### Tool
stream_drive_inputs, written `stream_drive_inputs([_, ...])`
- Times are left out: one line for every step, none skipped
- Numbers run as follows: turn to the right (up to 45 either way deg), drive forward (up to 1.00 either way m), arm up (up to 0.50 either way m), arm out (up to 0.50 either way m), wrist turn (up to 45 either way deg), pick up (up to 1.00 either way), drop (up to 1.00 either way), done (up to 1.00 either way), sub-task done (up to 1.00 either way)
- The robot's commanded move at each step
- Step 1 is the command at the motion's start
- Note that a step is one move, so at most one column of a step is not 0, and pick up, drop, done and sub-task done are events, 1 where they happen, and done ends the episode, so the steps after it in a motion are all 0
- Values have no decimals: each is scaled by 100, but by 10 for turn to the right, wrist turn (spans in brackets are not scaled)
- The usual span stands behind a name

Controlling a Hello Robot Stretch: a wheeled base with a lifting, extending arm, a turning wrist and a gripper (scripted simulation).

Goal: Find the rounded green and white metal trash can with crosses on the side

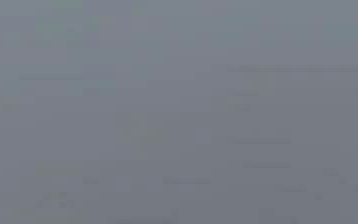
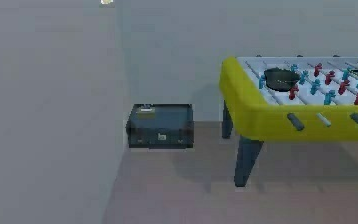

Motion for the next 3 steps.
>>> stream_drive_inputs([450,0,0,0,0,0,0,0,0])
stream_drive_inputs([450,0,0,0,0,0,0,0,0])
stream_drive_inputs([450,0,0,0,0,0,0,0,0])
